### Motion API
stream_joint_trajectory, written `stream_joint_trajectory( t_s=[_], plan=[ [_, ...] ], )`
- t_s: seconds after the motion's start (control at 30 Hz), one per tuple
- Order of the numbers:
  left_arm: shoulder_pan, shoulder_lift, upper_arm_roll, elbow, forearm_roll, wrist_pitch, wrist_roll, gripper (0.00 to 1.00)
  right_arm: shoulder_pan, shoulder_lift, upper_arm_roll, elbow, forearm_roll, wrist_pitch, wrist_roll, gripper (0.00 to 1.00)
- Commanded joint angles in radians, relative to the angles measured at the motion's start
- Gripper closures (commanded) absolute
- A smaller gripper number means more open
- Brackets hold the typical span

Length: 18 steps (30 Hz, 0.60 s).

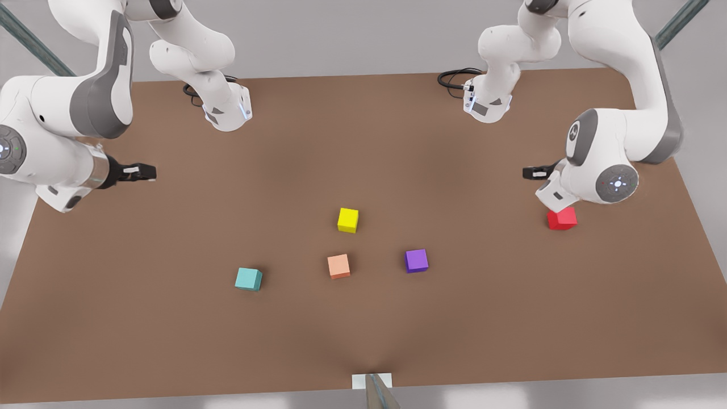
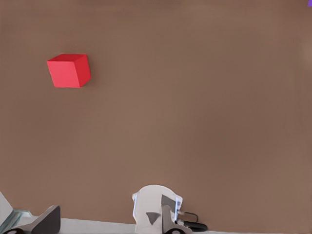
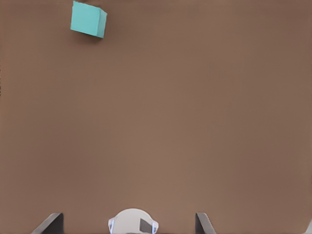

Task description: Pick up red wooden cube and pass to hand red wooden cube and place in blue wooden cube

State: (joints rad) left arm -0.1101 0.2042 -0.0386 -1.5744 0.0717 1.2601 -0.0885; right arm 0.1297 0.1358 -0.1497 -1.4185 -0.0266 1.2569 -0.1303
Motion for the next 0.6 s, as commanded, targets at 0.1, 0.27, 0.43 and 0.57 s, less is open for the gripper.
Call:
stream_joint_trajectory(
  t_s=[0.1,0.27,0.43,0.57],
  plan=[
    [-0.059,-0.009,0.032,0.008,-0.047,0.213,0.07,0.0,-0.001,-0.001,-0.002,0.001,0.011,0.179,-0.08,0.0],
    [-0.016,0.116,0.286,-0.049,-0.043,0.467,0.496,0.0,-0.002,-0.001,-0.001,0.0,0.016,0.173,-0.08,0.0],
    [0.018,0.159,0.362,-0.187,-0.07,0.67,0.51,0.0,-0.001,0.002,-0.002,-0.002,0.031,0.171,-0.068,0.0],
    [0.046,0.199,0.362,-0.311,-0.082,0.858,0.51,0.0,0.001,0.002,-0.001,-0.005,0.031,0.168,-0.063,0.0]
  ],
)
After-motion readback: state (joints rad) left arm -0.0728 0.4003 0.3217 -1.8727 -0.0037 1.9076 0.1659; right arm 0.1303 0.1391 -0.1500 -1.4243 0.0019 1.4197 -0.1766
